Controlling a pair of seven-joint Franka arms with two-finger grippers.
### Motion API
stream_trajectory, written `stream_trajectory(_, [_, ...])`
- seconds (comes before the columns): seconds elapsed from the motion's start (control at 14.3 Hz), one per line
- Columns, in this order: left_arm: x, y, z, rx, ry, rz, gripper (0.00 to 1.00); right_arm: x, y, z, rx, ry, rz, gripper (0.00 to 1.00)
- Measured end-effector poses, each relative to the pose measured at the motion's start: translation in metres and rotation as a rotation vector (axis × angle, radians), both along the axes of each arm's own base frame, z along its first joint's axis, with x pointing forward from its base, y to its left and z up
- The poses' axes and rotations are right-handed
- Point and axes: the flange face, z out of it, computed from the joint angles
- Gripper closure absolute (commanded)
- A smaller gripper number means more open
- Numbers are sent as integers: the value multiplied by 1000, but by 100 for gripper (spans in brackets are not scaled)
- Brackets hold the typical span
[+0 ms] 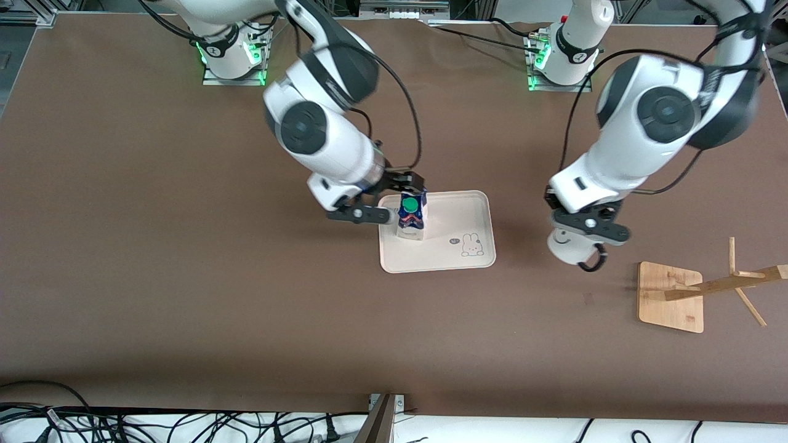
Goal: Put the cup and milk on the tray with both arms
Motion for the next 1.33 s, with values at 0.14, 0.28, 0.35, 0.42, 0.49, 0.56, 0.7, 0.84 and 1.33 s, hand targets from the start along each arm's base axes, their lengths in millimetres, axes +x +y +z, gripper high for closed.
stream_trajectory(0.14, [-6, -28, -26, 1, 42, -30, 100, 11, -45, 42, -38, -21, -22, 0])
stream_trajectory(0.28, [-16, -61, -53, 5, 85, -22, 100, 22, -96, 75, -71, -46, -22, 0])
stream_trajectory(0.35, [-22, -78, -67, 11, 107, -17, 100, 27, -121, 86, -90, -50, -17, 0])
stream_trajectory(0.42, [-29, -94, -83, 19, 130, -15, 100, 31, -144, 93, -109, -49, -8, 0])
stream_trajectory(0.49, [-36, -110, -100, 28, 156, -20, 100, 36, -168, 99, -128, -48, 10, 0])
stream_trajectory(0.56, [-44, -124, -118, 37, 182, -29, 100, 39, -193, 104, -147, -44, 35, 0])
stream_trajectory(0.7, [-54, -148, -147, 48, 217, -42, 100, 43, -245, 110, -196, -16, 115, 0])
stream_trajectory(0.84, [-58, -167, -164, 51, 233, -47, 100, 48, -293, 114, -245, -10, 181, 0])
stream_trajectory(1.33, [-33, -165, -183, 94, 197, -56, 100, 56, -367, 123, -334, -20, 148, 0])
